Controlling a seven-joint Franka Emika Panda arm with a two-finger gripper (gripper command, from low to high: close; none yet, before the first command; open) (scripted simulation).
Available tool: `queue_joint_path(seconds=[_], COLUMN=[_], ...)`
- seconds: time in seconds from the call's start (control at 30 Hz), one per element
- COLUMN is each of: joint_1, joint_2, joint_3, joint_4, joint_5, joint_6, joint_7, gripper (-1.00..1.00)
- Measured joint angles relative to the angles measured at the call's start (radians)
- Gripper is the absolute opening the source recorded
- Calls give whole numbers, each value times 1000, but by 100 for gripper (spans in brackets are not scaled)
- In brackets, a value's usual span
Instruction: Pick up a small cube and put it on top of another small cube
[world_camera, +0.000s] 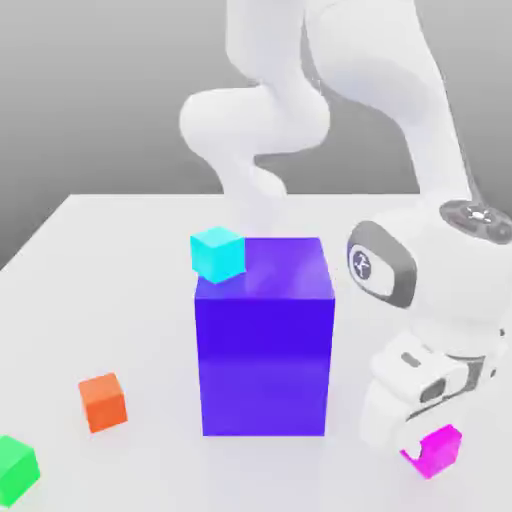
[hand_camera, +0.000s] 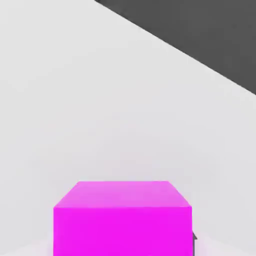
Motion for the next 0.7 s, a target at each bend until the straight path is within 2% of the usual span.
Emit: queue_joint_path(seconds=[0.6, 0.7], joint_1=[-370, -432], joint_2=[-12, 61], joint_3=[-456, -489], joint_4=[153, 183], joint_5=[265, 330], joint_6=[-167, -132], joint_7=[524, 565], gripper=[-100, -100])
